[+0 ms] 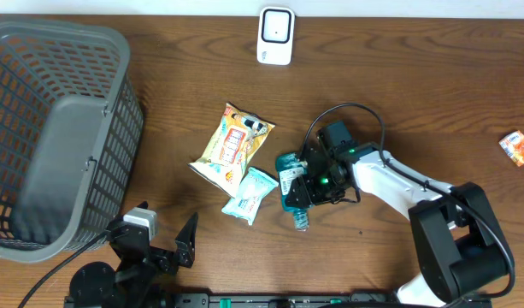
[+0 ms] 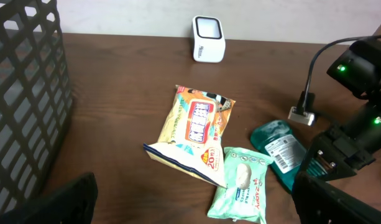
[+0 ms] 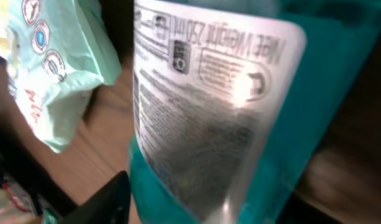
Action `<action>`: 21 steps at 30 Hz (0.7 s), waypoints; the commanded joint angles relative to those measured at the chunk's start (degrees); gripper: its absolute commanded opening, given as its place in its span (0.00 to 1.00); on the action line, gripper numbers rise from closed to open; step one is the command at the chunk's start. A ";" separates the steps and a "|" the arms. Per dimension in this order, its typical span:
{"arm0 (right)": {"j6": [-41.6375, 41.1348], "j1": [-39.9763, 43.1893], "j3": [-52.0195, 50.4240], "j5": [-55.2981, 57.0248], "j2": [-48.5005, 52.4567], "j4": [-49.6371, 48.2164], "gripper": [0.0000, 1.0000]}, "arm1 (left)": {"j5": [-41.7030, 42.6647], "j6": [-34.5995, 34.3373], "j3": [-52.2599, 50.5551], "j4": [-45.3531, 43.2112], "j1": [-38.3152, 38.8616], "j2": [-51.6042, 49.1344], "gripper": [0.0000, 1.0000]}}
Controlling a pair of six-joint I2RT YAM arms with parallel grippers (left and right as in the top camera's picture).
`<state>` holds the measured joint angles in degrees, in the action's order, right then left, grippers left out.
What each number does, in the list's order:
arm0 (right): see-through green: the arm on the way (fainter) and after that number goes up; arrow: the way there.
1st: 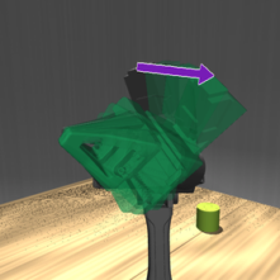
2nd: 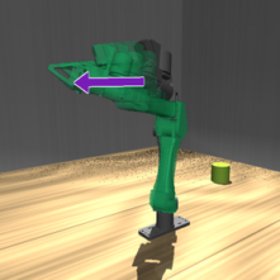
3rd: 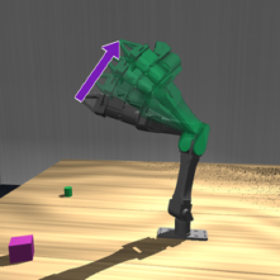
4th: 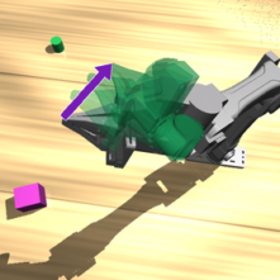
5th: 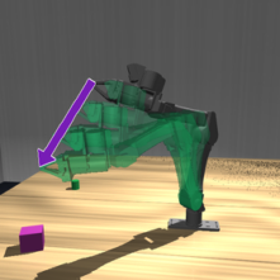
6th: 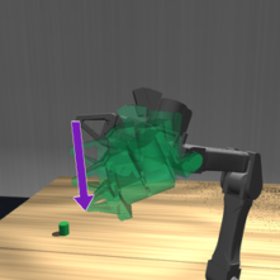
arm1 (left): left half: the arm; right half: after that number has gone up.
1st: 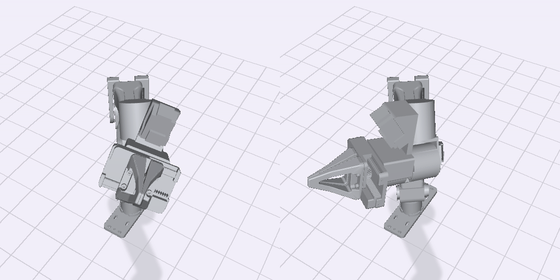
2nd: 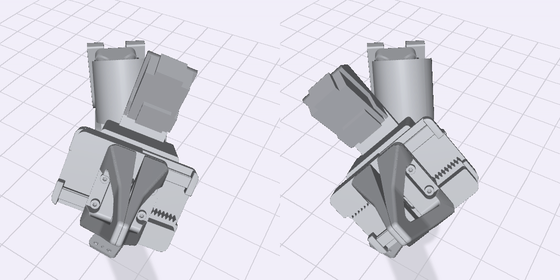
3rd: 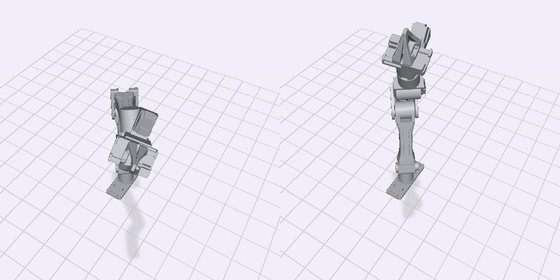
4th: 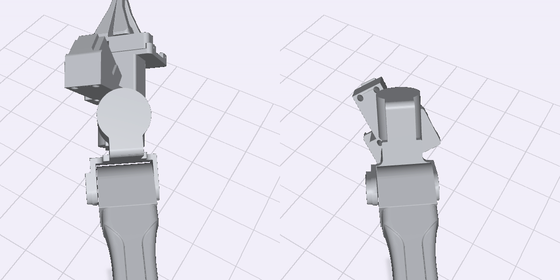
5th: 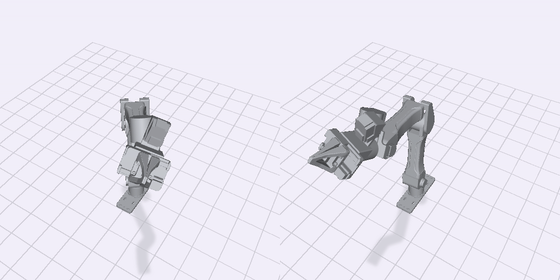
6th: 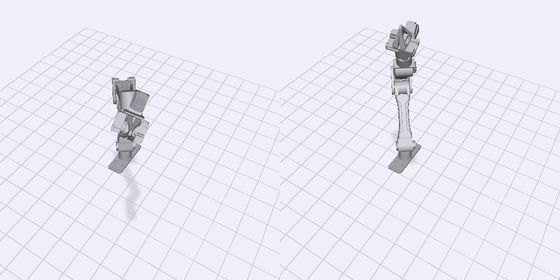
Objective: Scan the item barcode
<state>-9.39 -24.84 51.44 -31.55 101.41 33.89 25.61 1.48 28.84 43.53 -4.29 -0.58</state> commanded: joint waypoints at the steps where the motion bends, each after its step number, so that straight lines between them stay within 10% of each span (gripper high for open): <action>1: -1.01 -0.98 -3.67 7.50 5.22 0.22 0.46 | 0.76 -0.09 0.26 -0.02 -0.20 0.35 0.98; 14: -2.62 -0.98 0.50 12.83 5.20 2.38 0.03 | 0.76 -0.09 0.26 -0.02 -0.20 0.35 0.98; 21: -2.34 -0.98 5.46 15.37 5.20 3.58 0.01 | 0.76 -0.09 0.26 -0.02 -0.20 0.35 0.98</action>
<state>-11.14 -25.96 56.38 -28.34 103.68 37.43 25.61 1.48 28.84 43.53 -4.29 -0.58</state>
